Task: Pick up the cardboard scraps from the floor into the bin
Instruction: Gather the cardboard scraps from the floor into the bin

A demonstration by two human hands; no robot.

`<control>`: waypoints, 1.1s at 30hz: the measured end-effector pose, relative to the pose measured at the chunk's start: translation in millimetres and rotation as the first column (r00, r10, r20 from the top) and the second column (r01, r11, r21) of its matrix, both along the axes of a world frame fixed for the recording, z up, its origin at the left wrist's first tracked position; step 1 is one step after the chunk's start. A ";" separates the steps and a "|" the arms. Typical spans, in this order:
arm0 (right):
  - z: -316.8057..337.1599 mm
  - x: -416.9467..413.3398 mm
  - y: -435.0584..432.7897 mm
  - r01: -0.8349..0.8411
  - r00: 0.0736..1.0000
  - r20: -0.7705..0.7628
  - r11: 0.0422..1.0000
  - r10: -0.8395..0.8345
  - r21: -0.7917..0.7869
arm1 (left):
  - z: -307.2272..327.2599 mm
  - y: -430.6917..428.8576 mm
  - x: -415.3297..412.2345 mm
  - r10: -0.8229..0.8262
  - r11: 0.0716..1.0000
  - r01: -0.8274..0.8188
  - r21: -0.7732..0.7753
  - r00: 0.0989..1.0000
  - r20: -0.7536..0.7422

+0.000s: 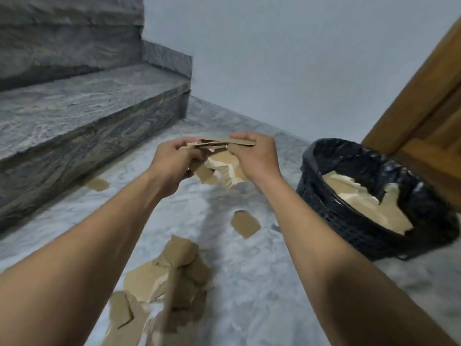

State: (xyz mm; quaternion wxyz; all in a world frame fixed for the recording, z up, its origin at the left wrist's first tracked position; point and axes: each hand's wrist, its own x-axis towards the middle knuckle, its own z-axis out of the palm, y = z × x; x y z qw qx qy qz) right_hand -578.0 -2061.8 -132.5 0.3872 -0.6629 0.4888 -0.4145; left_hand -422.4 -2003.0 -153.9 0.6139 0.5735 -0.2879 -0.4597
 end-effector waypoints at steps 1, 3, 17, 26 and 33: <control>23.2 -10.0 -4.4 0.015 1.000 -0.009 0.999 -0.015 -0.045 | 17.5 -10.8 -9.0 -0.015 0.999 0.015 -0.046 1.000 0.001; 71.3 -47.4 -11.1 0.084 0.996 -0.024 0.983 -0.089 -0.162 | 55.7 -34.5 -44.4 -0.093 0.985 0.091 -0.150 0.996 -0.008; 116.4 -276.7 30.0 0.412 0.777 -0.517 0.911 -0.359 -0.013 | 93.3 -89.8 -245.3 -0.519 0.771 0.629 0.104 0.524 0.676; 48.3 -158.7 28.8 0.117 0.823 -0.463 0.896 -0.329 -0.428 | -61.5 35.0 -126.8 0.025 0.980 0.160 -0.118 0.489 0.872; -102.7 -63.2 9.1 -0.121 0.757 -0.642 0.992 0.122 0.046 | -181.5 160.0 -43.7 -0.654 0.679 -0.153 0.718 0.317 0.687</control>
